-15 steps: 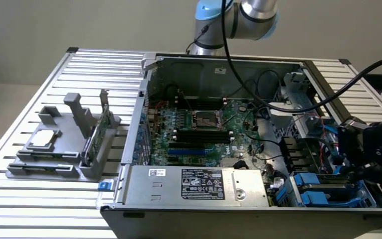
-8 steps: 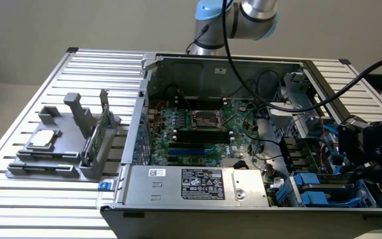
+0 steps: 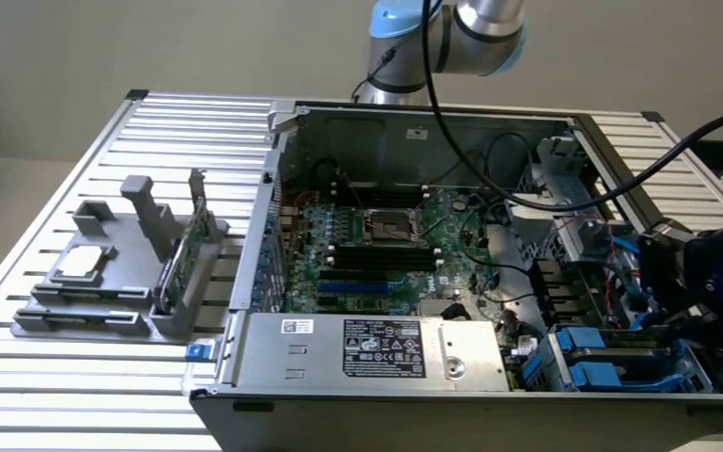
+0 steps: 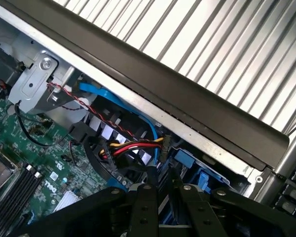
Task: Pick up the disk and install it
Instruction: 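Insert the first disk wire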
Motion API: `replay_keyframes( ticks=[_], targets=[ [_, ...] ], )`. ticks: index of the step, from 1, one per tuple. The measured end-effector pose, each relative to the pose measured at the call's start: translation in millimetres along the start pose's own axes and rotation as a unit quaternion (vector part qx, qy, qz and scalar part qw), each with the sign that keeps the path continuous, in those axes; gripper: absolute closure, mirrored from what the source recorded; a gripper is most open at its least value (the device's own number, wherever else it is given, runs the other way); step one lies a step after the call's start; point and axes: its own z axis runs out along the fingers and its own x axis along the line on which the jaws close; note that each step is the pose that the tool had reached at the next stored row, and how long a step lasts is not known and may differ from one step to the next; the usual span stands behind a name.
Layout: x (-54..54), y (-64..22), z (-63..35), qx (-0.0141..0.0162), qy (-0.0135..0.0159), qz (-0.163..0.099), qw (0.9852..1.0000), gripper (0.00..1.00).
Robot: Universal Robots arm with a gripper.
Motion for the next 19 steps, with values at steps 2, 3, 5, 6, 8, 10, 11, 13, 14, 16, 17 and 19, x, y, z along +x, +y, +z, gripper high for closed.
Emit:
replay_keyframes(
  ticks=[2, 3, 5, 6, 8, 10, 11, 13, 14, 16, 17, 19],
  targets=[
    [0.3, 0.4, 1.1, -0.0002, 0.0001, 0.004, 1.0, 0.77],
    [0.5, 0.6, 1.6, -0.0003, 0.0003, 0.005, 1.0, 0.77],
    [0.9, 1.2, 2.5, -0.0005, 0.0005, 0.008, 1.0, 0.77],
    [1.1, 1.5, 2.9, -0.0006, 0.0006, 0.01, 1.0, 0.77],
    [1.5, 2.2, 3.7, -0.0009, 0.0008, 0.012, 0.9999, 0.77],
    [1.8, 3.1, 4.3, -0.0011, 0.0008, 0.015, 0.9999, 0.77],
    [1.8, 3.7, 4.5, -0.0011, 0.0007, 0.016, 0.9999, 0.77],
    [1.5, 4.5, 4.6, -0.0005, 0.0007, 0.018, 0.9998, 0.77],
    [1.2, 5.0, 4.7, 0.0001, 0.001, 0.018, 0.9998, 0.77],
    [0.4, 6.3, 4.9, 0.0018, 0.0019, 0.019, 0.9998, 0.77],
    [0.0, 6.9, 4.8, 0.0035, 0.0029, 0.02, 0.9998, 0.77],
    [-0.1, 7.9, 3.2, 0.0087, 0.0059, 0.021, 0.9997, 0.77]
  ],
)
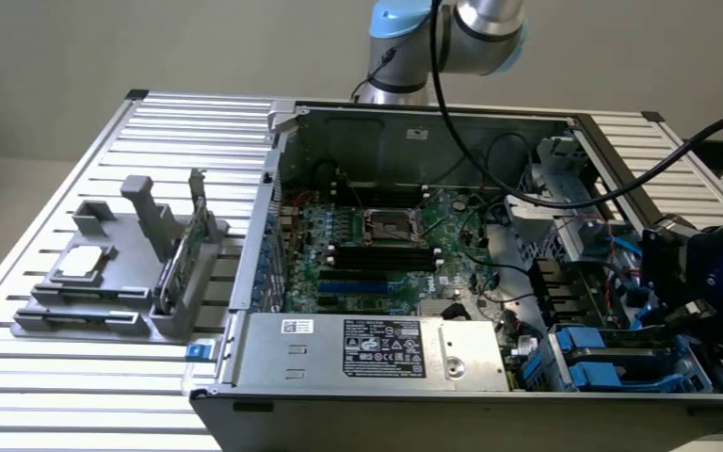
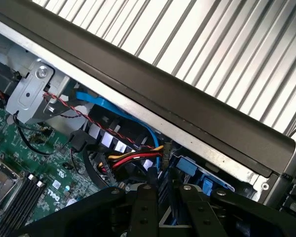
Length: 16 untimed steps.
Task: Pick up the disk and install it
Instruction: 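Insert the first disk wire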
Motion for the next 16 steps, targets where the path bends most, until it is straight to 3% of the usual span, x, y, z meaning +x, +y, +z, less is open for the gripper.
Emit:
replay_keyframes(
  ticks=[6, 12, 16],
  targets=[
    [0.2, 2.7, -5.7, 0.0141, 0.0081, 0.004, 0.9999, 0.77],
    [-3.1, 3.9, -6.8, 0.022, 0.0142, 0.007, 0.9996, 0.77],
    [-7.3, 2.7, -8.9, 0.0289, 0.018, 0.01, 0.9994, 0.77]
  ],
)
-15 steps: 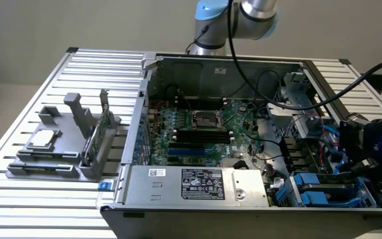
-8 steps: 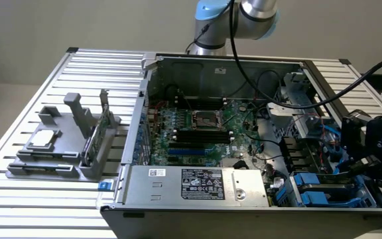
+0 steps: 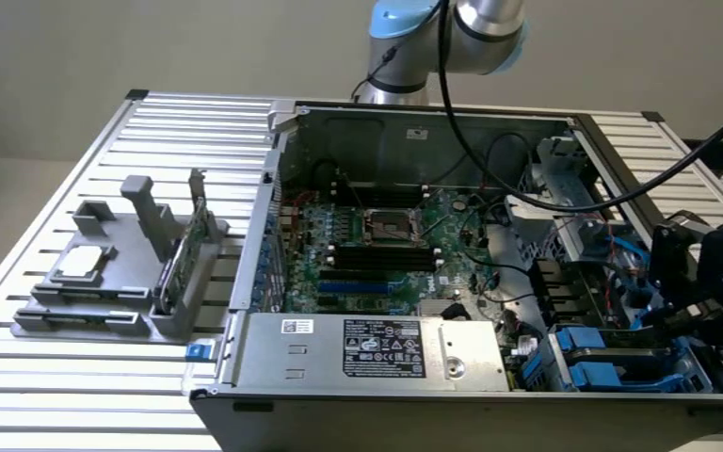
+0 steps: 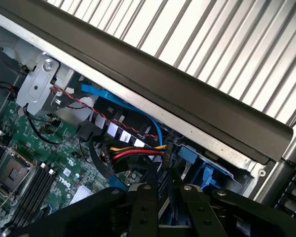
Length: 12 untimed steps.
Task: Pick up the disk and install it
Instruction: 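Insert the first disk wire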
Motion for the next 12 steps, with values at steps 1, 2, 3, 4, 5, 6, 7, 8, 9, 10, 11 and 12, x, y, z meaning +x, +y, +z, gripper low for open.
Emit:
replay_keyframes(
  ticks=[1, 2, 3, 4, 5, 6, 7, 8, 9, 10, 11, 12],
  targets=[
    [-1.1, -0.4, -0.3, 0.0003, 0.0002, 0.0, 1.0, 0.77],
    [-2.0, -0.9, -0.7, 0.0002, 0.0002, 0.001, 1.0, 0.77],
    [-3.1, -1.4, -0.8, -0.0001, 0.0005, 0.001, 1.0, 0.77],
    [-3.9, -1.7, -1.0, -0.0004, 0.0007, 0.002, 1.0, 0.77],
    [-4.5, -2.0, -1.1, -0.0009, 0.0008, 0.003, 1.0, 0.77],
    [-4.7, -2.1, -1.1, -0.0016, 0.0007, 0.006, 1.0, 0.77],
    [-4.7, -2.1, -1.2, -0.0028, 0.0007, 0.009, 1.0, 0.77],
    [-4.8, -2.2, -1.1, -0.004, 0.0012, 0.013, 0.9999, 0.77],
    [-4.9, -2.3, -1.1, -0.0054, 0.0022, 0.016, 0.9999, 0.77],
    [-5.0, -2.3, -1.1, -0.0066, 0.0031, 0.019, 0.9998, 0.77],
    [-5.2, -2.4, -1.2, -0.0076, 0.004, 0.022, 0.9997, 0.77],
    [-5.3, -2.5, -1.3, -0.0085, 0.005, 0.026, 0.9996, 0.77]
  ],
)
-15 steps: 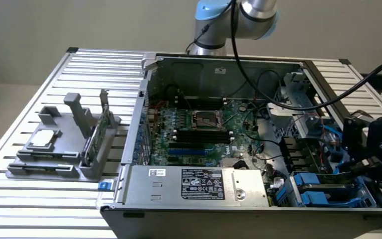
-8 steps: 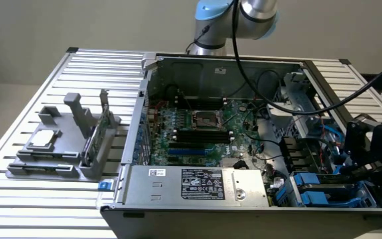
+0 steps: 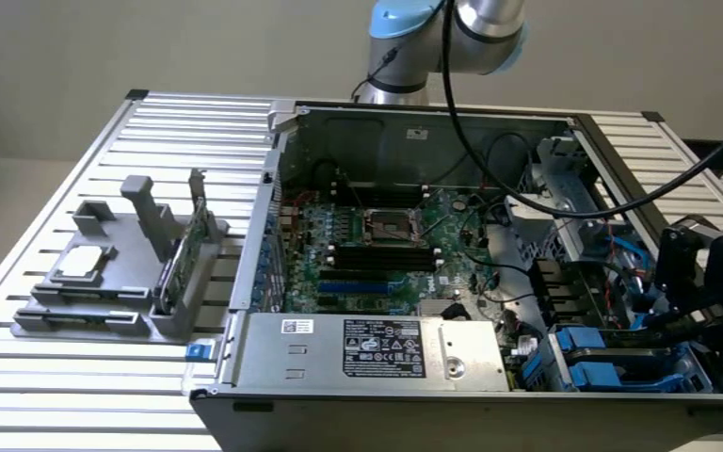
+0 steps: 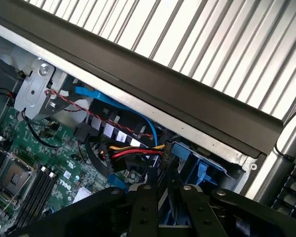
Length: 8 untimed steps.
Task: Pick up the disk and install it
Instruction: 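Insert the first disk wire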
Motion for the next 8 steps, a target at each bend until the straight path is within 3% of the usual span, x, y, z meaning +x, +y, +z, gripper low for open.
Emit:
replay_keyframes(
  ticks=[4, 8],
  targets=[
    [-0.3, -0.4, -0.9, -0.0014, 0.0052, 0.016, 0.9999, 0.77],
    [-0.5, -1.0, -1.2, -0.0026, 0.0072, 0.028, 0.9996, 0.77]
  ],
)
